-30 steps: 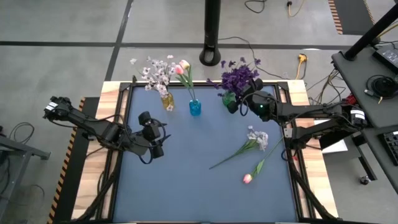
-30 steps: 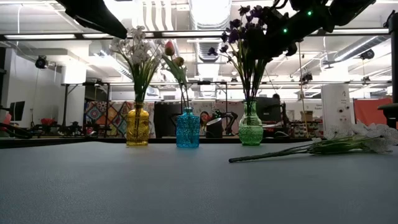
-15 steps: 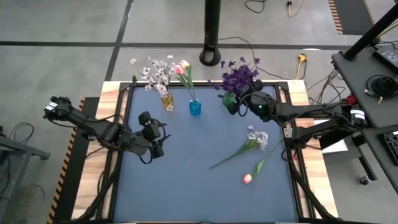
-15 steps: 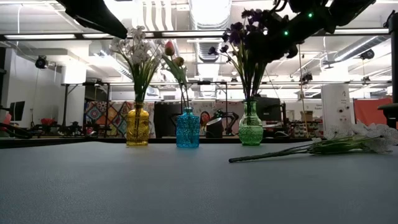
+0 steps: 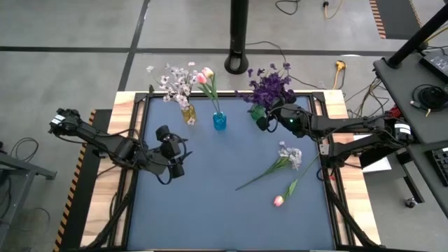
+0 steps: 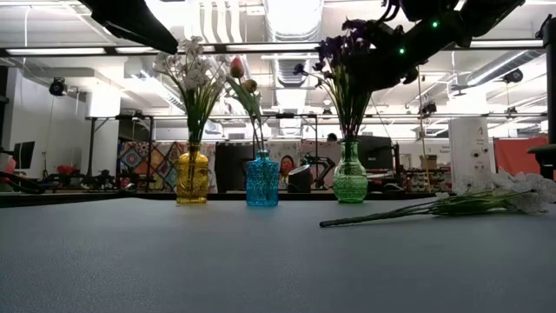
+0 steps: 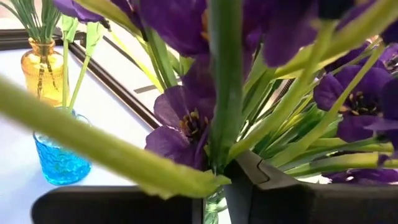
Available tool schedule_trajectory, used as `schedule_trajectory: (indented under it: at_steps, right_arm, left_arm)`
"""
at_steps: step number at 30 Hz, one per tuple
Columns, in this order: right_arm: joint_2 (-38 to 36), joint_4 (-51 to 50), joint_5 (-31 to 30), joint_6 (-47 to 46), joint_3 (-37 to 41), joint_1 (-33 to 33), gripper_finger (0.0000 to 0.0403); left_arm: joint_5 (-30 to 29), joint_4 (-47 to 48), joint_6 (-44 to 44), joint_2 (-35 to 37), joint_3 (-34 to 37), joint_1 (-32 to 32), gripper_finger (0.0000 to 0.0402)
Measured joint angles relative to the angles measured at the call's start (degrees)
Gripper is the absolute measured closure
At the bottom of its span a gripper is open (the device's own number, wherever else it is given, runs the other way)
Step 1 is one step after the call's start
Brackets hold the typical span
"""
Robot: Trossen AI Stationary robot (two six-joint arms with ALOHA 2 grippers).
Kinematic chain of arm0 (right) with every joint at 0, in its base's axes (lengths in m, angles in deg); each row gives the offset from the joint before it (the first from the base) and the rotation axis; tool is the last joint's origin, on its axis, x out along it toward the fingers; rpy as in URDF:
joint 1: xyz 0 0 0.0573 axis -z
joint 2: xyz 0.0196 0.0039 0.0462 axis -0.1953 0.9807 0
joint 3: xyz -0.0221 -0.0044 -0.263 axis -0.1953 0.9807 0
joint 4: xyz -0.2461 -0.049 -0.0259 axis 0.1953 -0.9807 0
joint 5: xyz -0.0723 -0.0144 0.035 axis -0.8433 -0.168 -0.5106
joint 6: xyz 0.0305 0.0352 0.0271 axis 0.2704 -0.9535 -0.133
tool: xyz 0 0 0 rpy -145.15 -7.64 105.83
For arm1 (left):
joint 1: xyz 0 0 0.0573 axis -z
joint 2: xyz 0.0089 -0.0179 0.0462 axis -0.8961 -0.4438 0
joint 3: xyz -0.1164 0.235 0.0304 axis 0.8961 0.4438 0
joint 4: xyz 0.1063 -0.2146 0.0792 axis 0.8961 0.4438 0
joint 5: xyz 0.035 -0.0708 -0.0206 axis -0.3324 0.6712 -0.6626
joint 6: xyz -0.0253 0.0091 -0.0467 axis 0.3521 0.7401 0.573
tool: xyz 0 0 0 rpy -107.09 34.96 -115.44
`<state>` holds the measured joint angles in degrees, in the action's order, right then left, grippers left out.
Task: Sort flowers into vase by color
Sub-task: Put the purple flower into the green vase
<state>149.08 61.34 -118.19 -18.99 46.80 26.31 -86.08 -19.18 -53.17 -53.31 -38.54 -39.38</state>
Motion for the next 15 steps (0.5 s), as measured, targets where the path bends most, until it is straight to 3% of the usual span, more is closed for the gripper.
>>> schedule_trajectory:
  at_steps: [5, 15]
  right_arm:
    - [0.0, -0.1, 0.0, 0.4, -0.4, 0.0, 0.0345]
    - [-0.2, -7.5, -0.2, 0.4, -4.4, -1.2, 0.0236]
  left_arm:
    - [0.0, 0.0, 0.0, 0.0, 0.0, 0.0, 0.0193]
    - [0.0, 0.0, 0.0, 0.0, 0.0, 0.0, 0.0193]
